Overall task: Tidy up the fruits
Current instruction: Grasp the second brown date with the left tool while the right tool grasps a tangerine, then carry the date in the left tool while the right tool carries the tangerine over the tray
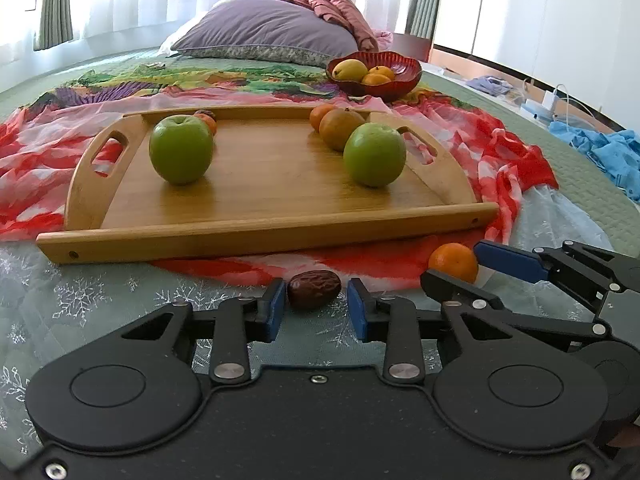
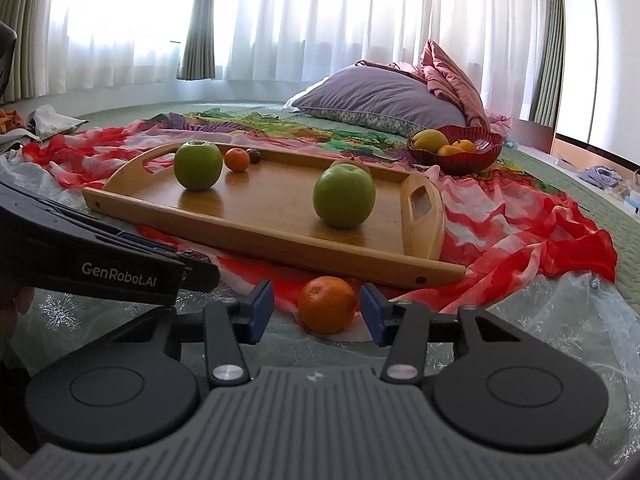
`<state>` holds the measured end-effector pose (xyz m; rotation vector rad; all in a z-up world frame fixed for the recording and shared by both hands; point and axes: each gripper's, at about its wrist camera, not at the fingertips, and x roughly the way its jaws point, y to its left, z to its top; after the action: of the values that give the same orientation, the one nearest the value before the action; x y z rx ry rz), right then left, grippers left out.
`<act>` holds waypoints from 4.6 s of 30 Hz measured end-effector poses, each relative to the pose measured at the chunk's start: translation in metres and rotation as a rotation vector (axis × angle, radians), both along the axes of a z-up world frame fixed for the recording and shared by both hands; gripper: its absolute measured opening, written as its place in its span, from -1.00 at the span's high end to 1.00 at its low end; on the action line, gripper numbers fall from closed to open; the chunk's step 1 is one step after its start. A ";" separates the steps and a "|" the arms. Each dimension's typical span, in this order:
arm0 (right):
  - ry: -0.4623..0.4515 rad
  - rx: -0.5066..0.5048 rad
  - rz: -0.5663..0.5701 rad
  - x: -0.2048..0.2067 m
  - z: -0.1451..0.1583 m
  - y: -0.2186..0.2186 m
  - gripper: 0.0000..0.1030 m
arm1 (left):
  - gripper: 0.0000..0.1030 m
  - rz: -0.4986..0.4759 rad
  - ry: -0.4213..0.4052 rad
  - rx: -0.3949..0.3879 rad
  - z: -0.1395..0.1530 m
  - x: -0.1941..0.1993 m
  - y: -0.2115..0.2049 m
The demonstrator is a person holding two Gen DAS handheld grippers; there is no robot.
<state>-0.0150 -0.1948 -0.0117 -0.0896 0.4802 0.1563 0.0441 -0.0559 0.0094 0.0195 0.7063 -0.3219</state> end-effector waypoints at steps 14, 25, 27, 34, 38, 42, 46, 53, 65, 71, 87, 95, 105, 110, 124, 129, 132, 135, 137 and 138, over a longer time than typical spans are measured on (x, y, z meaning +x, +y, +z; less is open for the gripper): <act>0.018 0.037 -0.018 0.002 -0.005 -0.004 -0.03 | 0.39 0.013 -0.007 -0.002 -0.003 0.002 -0.002; 0.017 0.043 -0.024 0.004 -0.006 -0.004 0.11 | 0.45 0.033 -0.052 0.025 0.001 0.001 -0.003; 0.016 0.044 -0.028 0.004 -0.005 -0.004 0.16 | 0.45 0.036 -0.055 0.020 0.003 0.002 -0.002; 0.008 0.047 -0.028 0.004 -0.002 -0.005 0.27 | 0.45 0.049 -0.079 0.017 0.012 0.001 0.003; -0.006 0.043 -0.027 0.001 0.003 -0.003 0.27 | 0.45 0.058 -0.090 0.019 0.016 0.000 0.005; -0.019 0.042 -0.023 0.000 0.007 -0.001 0.27 | 0.45 0.067 -0.101 0.027 0.019 0.001 0.009; -0.032 0.041 -0.019 0.002 0.012 0.001 0.27 | 0.45 0.079 -0.107 0.024 0.022 0.002 0.013; -0.060 0.046 -0.011 0.010 0.022 0.008 0.27 | 0.45 0.091 -0.129 0.022 0.029 0.008 0.021; -0.110 0.056 0.010 0.033 0.041 0.022 0.27 | 0.45 0.082 -0.171 0.016 0.046 0.032 0.025; -0.120 0.061 0.011 0.051 0.049 0.026 0.27 | 0.45 0.082 -0.175 -0.002 0.054 0.053 0.028; -0.075 0.074 -0.014 0.117 0.056 0.029 0.27 | 0.45 0.105 -0.058 -0.047 0.064 0.140 0.032; -0.036 0.052 -0.024 0.143 0.046 0.034 0.27 | 0.45 0.111 0.021 -0.021 0.055 0.179 0.032; 0.020 0.065 -0.033 0.164 0.039 0.035 0.27 | 0.45 0.107 0.046 0.017 0.046 0.198 0.023; 0.065 0.057 -0.031 0.173 0.038 0.033 0.27 | 0.45 0.103 0.062 0.027 0.042 0.203 0.021; 0.365 0.119 0.043 0.218 0.045 0.015 0.28 | 0.45 0.077 0.170 0.051 0.041 0.222 0.019; 0.475 0.090 0.062 0.237 0.049 0.019 0.27 | 0.45 0.055 0.244 0.038 0.044 0.233 0.020; 0.491 0.037 0.075 0.238 0.049 0.027 0.27 | 0.45 0.036 0.245 0.080 0.043 0.234 0.014; 0.506 0.015 0.082 0.238 0.046 0.031 0.28 | 0.44 0.031 0.240 0.103 0.042 0.233 0.009; 0.500 -0.001 0.084 0.237 0.045 0.033 0.26 | 0.44 0.024 0.240 0.123 0.041 0.234 0.006; 0.499 -0.008 0.085 0.237 0.045 0.034 0.24 | 0.44 0.020 0.241 0.133 0.041 0.234 0.004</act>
<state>0.2219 -0.1610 0.0336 -0.0784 0.9750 0.2619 0.2779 -0.0521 0.0505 0.1017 0.9658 -0.2601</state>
